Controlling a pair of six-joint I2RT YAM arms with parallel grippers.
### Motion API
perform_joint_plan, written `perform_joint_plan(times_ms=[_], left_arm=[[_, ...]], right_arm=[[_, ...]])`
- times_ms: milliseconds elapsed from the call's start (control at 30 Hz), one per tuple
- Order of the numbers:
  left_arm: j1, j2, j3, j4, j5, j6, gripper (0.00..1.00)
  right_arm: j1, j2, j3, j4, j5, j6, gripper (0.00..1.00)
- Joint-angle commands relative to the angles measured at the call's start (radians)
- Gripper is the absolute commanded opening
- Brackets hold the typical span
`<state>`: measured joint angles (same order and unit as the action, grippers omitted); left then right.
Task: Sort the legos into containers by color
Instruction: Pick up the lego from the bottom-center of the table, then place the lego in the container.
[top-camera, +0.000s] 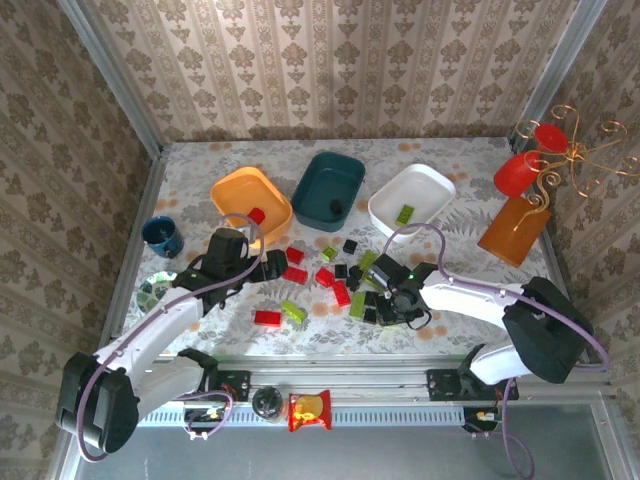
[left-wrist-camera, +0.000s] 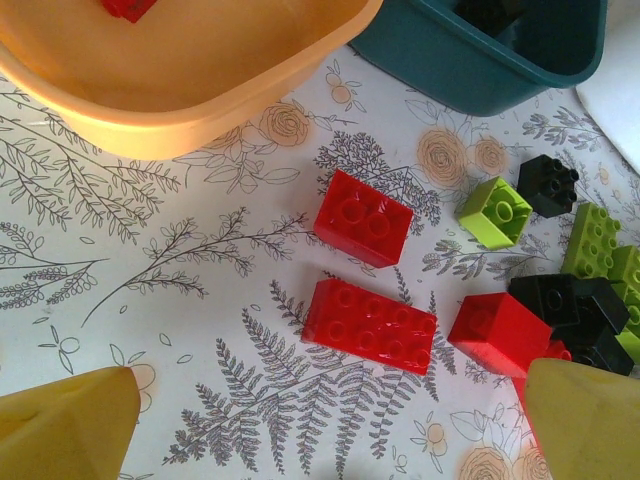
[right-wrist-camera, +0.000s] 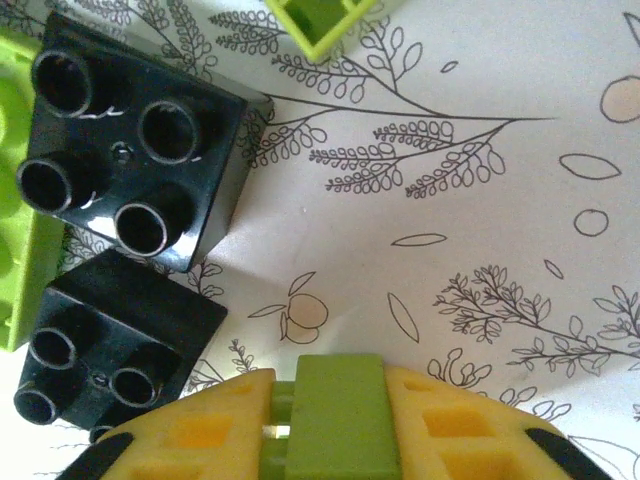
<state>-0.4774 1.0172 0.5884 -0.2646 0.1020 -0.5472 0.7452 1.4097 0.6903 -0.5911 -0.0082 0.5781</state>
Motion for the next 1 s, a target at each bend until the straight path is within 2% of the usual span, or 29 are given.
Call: perform_joint_plan(times_ms=[0,200,367,500,667,900,967], left_arm=[[-0.003,-0.009,-0.011,-0.007,-0.001,-0.011,1.0],[-0.004,-0.006,-0.009,0.001,0.005,-0.011,1.0],[-0.004,-0.005,-0.004,0.005,0.01,-0.013,1.0],[-0.003,-0.007,0.014,-0.022,0.011,-0.003,1.0],[-0.004,-0.03,0.017,-0.052,0.004,0.001,1.0],[-0.003,-0.039,0.036,-0.113,-0.002,0.019,0.97],[-0.003,-0.034,0.04,-0.13,-0.005,0.019,0.97]], right_arm=[[-0.007,-0.071,0.019,-0.032,0.012,-0.021,0.23],[-0.191,-0.185,0.188,-0.096,0.062,-0.114,0.21],[-0.331,-0.158,0.337,0.001,0.131,-0.154,0.21],[-0.411,-0.042,0.437,0.123,0.178,-0.146,0.21],[-0.481,0.181,0.549,0.212,0.2,-0.126,0.21],[-0.506,0.422,0.656,0.226,0.192,-0.112,0.21],[-0.508,0.461,0.675,0.217,0.191,-0.104,0.27]])
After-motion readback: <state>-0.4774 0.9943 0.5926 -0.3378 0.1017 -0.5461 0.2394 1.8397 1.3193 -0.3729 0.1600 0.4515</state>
